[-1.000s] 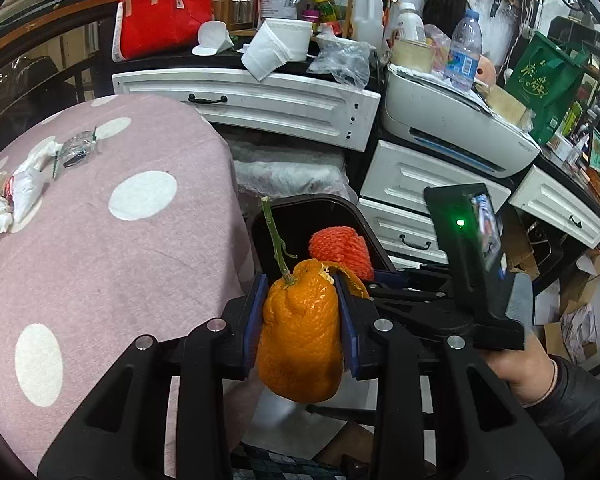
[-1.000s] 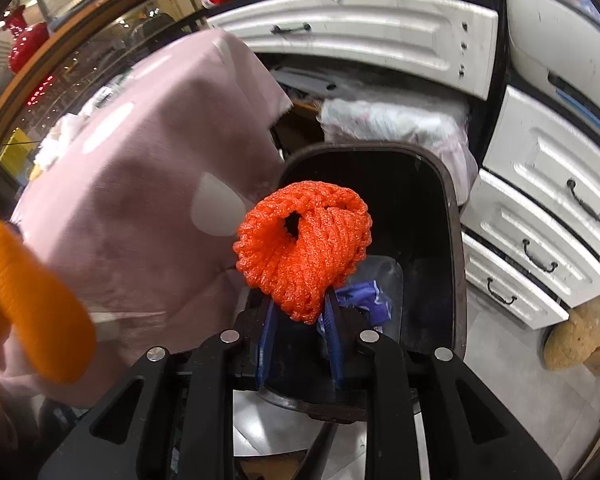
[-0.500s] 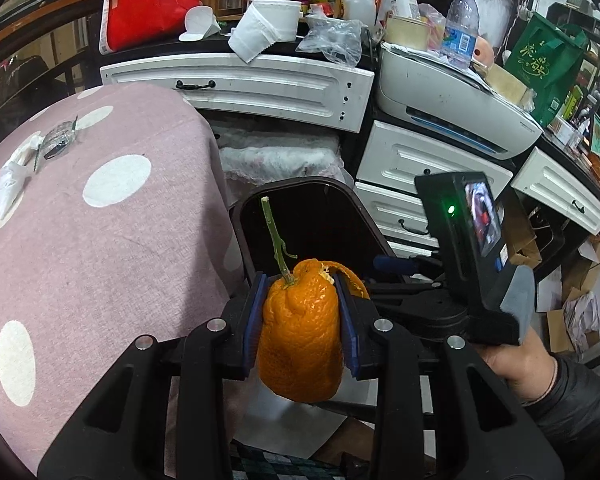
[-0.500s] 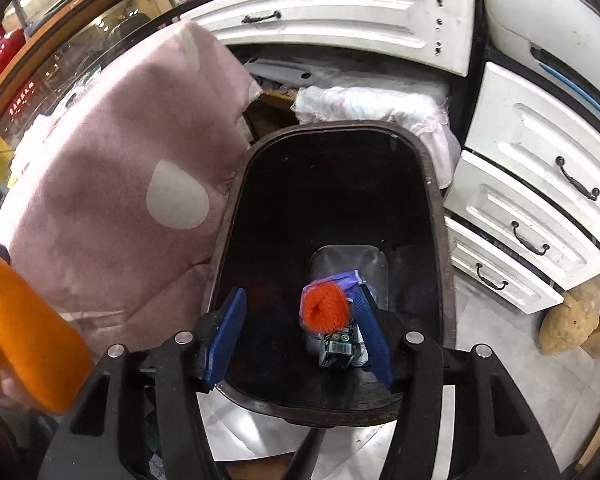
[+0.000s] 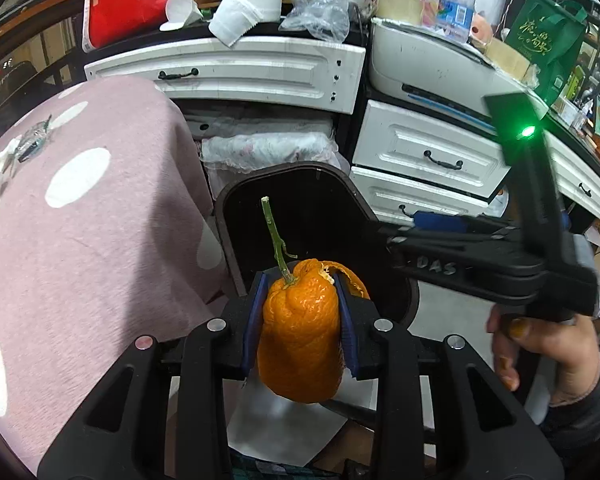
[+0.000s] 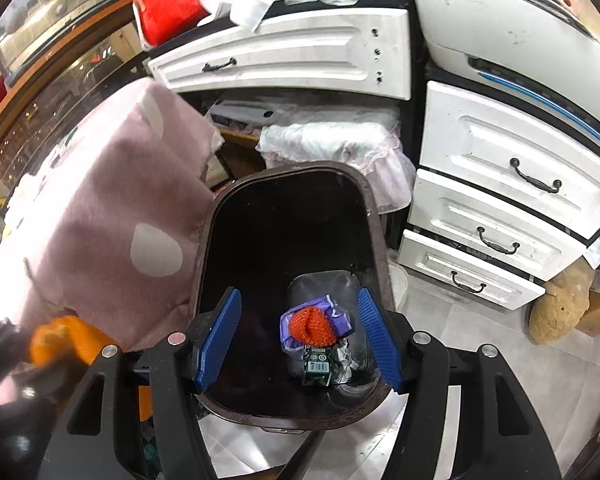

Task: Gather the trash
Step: 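Lower the orange peel into the black bin and open the left gripper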

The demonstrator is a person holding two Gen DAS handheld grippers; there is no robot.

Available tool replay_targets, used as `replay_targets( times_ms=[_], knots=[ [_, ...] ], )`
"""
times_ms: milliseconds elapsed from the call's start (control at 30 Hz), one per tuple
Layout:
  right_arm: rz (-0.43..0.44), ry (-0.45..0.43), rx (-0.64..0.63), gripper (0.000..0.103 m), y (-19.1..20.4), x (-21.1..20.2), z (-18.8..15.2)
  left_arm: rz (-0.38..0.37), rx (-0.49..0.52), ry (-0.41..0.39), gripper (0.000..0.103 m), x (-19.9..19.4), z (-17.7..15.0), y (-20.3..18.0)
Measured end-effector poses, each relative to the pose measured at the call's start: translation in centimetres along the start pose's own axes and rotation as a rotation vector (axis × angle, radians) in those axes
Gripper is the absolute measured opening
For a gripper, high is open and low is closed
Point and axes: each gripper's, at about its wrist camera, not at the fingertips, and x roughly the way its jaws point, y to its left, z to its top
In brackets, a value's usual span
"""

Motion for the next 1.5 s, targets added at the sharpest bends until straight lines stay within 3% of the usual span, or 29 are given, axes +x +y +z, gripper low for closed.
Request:
replay_targets(
  times_ms=[233, 500, 833, 967, 1100, 1267, 1500],
  knots=[
    [-0.025, -0.057, 0.01, 0.076, -0.4, -1.3, 0.4, 0.014, 0.021, 0.028, 0.034, 2.1, 0.3, -0.7],
    [-0.033, -0.111, 0.008, 0.082, -0.3, -2.6, 0.8, 0.022, 0.032, 0.074, 0.034, 4.9, 0.6, -1.2],
    [-0.05, -0.129, 0.038, 0.083, -0.8, -3.4, 0.8, 0.025, 0.056, 0.118, 0.035, 7.9, 0.6, -2.0],
    [-0.047, -0.148, 0.079, 0.084, -1.8, -3.5, 0.7, 0.039, 0.058, 0.122, 0.041, 8.4, 0.8, -1.9],
    [-0.128, -0.168, 0.09, 0.085, -2.6, -3.6, 0.7, 0.056, 0.047, 0.101, 0.06, 8.3, 0.9, -1.6],
    [-0.126, -0.17, 0.115, 0.085, -3.3, -3.8, 0.8, 0.042, 0.043, 0.104, 0.063, 8.0, 1.1, -1.6],
    [-0.14, -0.183, 0.107, 0.088, -3.2, -4.3, 0.9, 0.03, 0.068, 0.042, 0.08, 4.7, 1.0, -2.1]
  ],
)
